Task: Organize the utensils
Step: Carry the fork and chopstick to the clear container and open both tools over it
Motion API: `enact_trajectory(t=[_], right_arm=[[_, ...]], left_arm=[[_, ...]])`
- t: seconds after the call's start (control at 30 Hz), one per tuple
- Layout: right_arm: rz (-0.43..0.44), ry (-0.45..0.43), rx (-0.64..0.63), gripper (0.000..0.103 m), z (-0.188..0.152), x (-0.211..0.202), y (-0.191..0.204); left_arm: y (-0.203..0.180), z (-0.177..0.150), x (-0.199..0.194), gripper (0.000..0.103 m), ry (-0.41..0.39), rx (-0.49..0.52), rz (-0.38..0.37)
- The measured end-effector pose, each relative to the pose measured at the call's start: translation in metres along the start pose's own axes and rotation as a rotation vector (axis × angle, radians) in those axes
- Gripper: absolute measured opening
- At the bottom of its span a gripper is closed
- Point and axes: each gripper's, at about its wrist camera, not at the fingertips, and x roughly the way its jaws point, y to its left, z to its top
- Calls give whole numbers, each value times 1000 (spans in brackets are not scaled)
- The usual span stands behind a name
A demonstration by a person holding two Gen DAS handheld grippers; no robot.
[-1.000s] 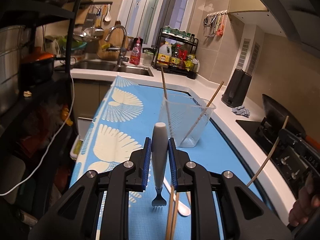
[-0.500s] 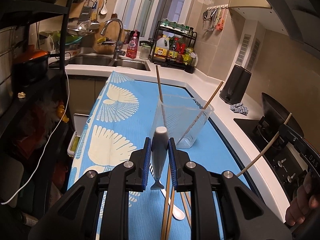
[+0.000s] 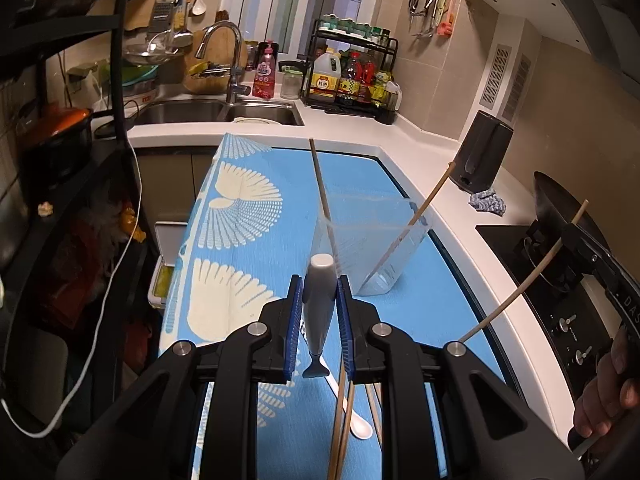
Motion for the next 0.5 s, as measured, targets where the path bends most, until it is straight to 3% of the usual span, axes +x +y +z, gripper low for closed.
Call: enact_trajectory(t=[0.27,0.5], right_arm=[[51,-58,-9,5,72,14,7],[40,-166,-29,5,127,32,16]], left_arm=[[-16,65,-12,17,-20,56,-55],[-40,124,-15,17,-123,86,-108]])
